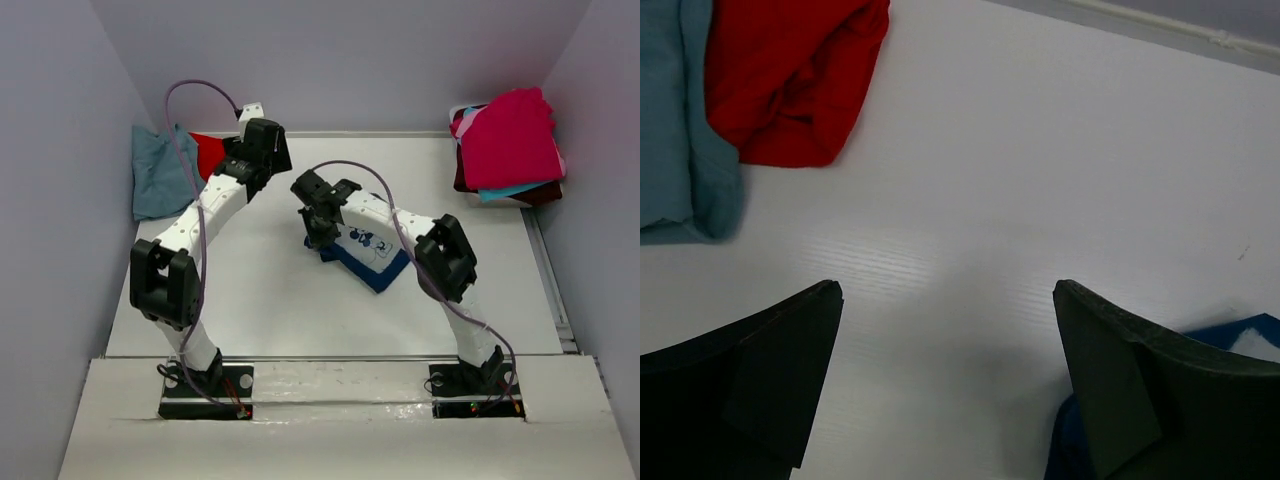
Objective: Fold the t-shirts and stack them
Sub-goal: Flatten the tshirt out
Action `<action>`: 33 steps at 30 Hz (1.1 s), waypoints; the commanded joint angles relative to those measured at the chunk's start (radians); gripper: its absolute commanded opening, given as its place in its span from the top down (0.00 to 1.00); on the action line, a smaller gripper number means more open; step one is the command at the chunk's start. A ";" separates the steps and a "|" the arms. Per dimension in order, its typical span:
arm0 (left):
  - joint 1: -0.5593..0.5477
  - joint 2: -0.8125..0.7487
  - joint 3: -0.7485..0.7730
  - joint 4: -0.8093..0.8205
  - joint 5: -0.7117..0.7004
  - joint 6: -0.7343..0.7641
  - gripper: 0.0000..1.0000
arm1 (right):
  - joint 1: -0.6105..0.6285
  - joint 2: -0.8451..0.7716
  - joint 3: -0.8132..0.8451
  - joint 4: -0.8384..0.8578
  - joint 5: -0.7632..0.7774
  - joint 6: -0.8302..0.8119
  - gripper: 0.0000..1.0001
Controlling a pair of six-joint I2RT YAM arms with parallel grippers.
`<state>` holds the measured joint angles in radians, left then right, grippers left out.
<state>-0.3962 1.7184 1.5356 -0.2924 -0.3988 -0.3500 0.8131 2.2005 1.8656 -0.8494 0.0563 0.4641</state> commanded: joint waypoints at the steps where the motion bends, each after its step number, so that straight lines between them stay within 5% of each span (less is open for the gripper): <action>1: -0.003 -0.193 -0.069 0.056 -0.052 0.042 0.01 | 0.006 -0.179 0.215 -0.131 0.046 0.013 0.93; 7: -0.023 -0.272 -0.089 -0.016 0.096 0.005 0.06 | 0.006 -0.159 0.681 -0.393 0.071 0.005 0.93; 10: -0.056 -0.302 -0.123 -0.005 0.094 -0.004 0.06 | 0.006 -0.185 0.767 -0.447 0.074 -0.007 0.93; 15: -0.115 -0.359 -0.146 0.004 0.035 -0.036 0.04 | 0.006 -0.453 0.513 -0.350 0.160 -0.044 0.93; 22: -0.133 -0.393 -0.155 -0.020 0.006 -0.014 0.02 | 0.006 -0.608 0.249 -0.361 0.300 -0.002 0.93; 33: -0.133 -0.411 -0.236 -0.161 0.095 -0.098 0.02 | 0.006 -0.499 0.075 -0.436 0.363 0.152 0.93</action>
<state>-0.5285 1.3499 1.3334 -0.3595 -0.3256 -0.4065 0.8131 1.6829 1.9499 -1.2541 0.3676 0.5362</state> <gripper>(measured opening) 0.979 0.100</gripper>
